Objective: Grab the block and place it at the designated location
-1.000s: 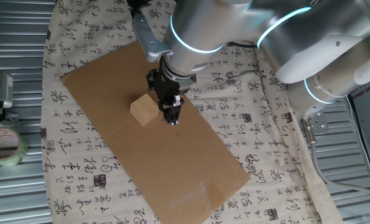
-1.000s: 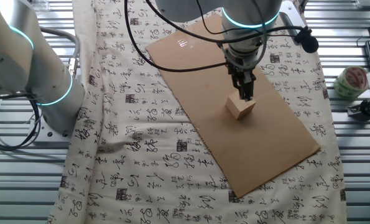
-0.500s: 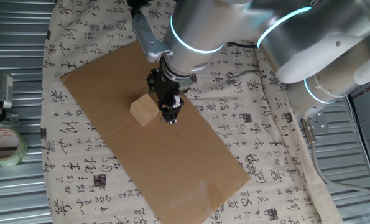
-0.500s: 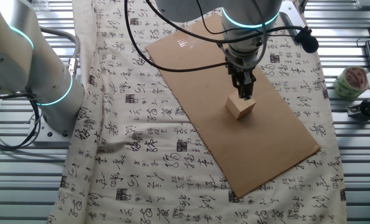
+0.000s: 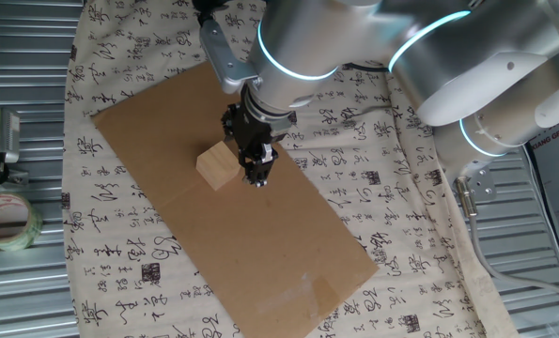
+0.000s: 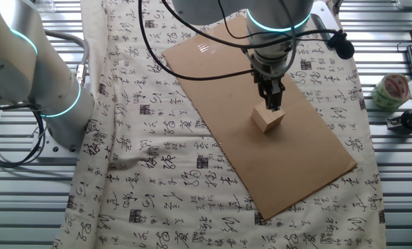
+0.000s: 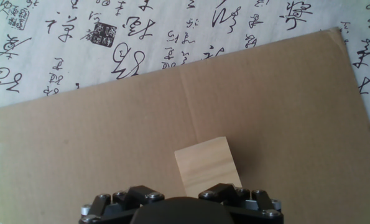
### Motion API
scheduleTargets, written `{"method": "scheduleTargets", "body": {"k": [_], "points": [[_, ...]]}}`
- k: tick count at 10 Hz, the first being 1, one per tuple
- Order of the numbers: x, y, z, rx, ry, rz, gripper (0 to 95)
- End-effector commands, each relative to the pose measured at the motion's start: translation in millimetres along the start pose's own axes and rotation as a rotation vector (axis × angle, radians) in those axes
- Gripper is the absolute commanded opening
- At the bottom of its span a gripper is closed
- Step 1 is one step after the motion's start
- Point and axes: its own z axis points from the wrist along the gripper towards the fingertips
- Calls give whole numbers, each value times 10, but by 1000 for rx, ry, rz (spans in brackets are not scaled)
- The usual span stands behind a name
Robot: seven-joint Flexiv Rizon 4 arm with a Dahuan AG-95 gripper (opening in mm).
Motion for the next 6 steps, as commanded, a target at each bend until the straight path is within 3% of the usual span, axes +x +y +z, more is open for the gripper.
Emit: {"method": "scheduleTargets", "body": {"k": [1,6], "points": [[5,1,-2,-1,2,-3,760],[5,2,-1,-4,0,-7,760]]}}
